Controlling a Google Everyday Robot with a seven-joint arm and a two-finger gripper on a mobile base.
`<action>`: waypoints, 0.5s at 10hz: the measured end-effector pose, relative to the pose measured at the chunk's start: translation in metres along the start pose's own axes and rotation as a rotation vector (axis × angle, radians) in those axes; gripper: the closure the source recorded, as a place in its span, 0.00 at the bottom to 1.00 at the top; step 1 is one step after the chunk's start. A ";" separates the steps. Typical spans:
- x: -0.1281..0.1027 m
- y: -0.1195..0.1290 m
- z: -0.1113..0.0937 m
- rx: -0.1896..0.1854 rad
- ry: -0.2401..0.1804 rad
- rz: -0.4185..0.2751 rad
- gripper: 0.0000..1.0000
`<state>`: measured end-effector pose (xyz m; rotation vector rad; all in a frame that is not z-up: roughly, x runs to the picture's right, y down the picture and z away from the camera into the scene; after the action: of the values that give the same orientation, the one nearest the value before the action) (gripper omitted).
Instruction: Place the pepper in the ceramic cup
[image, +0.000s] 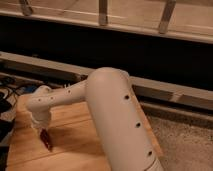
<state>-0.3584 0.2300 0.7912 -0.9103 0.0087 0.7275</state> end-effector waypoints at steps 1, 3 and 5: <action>0.000 -0.001 0.003 -0.005 0.008 0.000 0.30; -0.001 0.004 0.017 -0.031 0.018 -0.005 0.20; -0.001 0.001 0.012 -0.024 0.018 -0.009 0.20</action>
<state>-0.3632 0.2391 0.7980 -0.9396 0.0122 0.7121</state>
